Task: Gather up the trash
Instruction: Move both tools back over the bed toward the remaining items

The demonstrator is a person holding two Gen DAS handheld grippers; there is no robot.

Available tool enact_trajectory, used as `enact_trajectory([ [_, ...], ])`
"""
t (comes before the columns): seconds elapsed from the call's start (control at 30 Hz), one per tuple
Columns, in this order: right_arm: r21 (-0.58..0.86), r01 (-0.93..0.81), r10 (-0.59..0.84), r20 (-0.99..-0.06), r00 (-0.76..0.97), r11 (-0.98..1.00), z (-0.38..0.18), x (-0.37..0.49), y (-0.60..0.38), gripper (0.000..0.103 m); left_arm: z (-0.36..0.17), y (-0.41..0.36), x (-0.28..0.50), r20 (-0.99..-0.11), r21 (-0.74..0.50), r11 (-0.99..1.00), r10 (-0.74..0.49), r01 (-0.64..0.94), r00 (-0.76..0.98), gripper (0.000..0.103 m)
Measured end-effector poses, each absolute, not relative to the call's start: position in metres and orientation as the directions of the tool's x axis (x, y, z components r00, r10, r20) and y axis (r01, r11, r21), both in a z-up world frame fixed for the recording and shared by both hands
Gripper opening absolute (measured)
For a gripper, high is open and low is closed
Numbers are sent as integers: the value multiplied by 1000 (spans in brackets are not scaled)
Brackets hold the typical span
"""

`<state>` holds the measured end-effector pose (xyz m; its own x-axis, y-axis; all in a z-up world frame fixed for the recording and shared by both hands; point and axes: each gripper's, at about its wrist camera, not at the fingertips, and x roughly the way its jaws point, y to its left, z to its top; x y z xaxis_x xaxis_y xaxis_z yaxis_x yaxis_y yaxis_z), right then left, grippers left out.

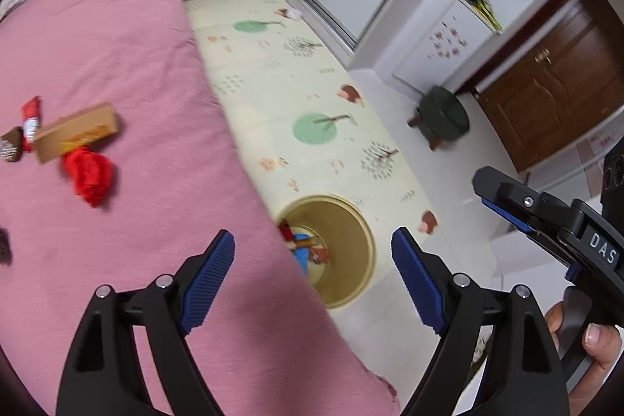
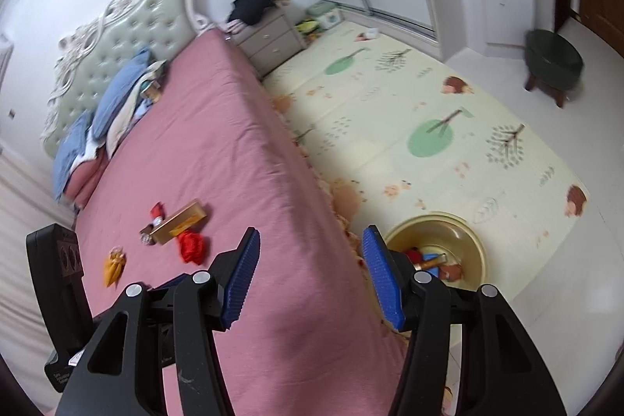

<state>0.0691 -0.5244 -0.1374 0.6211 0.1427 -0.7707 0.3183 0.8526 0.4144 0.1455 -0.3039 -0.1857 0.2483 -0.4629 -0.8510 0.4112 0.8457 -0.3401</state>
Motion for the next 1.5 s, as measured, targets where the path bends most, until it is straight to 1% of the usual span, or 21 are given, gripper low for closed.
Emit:
enact_trajectory([
  [0.3,419,159,251,-761,598,894,-126,108,-446,54,-168,-215,161,-842,-323,908,-405,267,356,83],
  [0.47,407,68,297,-761,577,911,-129,125,-395,60,-168,-161,162,-843,-303,935,-352,182,407,83],
  [0.5,399,49,301,-760,576,916,-130,128,-385,63,-169,-154,163,-844,-296,940,-341,172,414,83],
  [0.57,390,13,314,-758,572,921,-132,134,-365,65,-170,-132,162,-845,-263,955,-297,139,444,84],
  [0.63,367,-14,309,-761,571,930,-134,140,-347,72,-172,-112,161,-844,-231,967,-255,110,472,87],
  [0.7,348,-44,309,-759,574,937,-139,146,-327,74,-173,-99,160,-842,-210,974,-224,84,491,89],
  [0.73,343,-54,310,-758,574,938,-142,148,-319,80,-174,-88,161,-842,-200,978,-206,66,499,90],
  [0.87,321,-84,309,-761,571,944,-155,155,-296,82,-186,-50,162,-849,-177,984,-141,-22,509,96],
  [1.07,250,-113,269,-774,573,962,-178,169,-266,87,-210,1,168,-857,-164,977,-74,-134,510,99],
  [1.17,206,-151,255,-785,565,967,-193,175,-252,87,-222,17,175,-859,-140,977,-39,-162,511,99],
  [1.23,181,-164,243,-784,571,970,-203,179,-244,90,-233,28,180,-859,-130,975,-20,-180,511,99],
  [1.3,176,-174,245,-776,582,969,-213,184,-240,91,-243,35,186,-861,-122,974,-8,-192,508,99],
  [1.5,104,-164,182,-790,585,981,-242,205,-228,93,-273,53,207,-864,-124,969,1,-216,504,99],
])
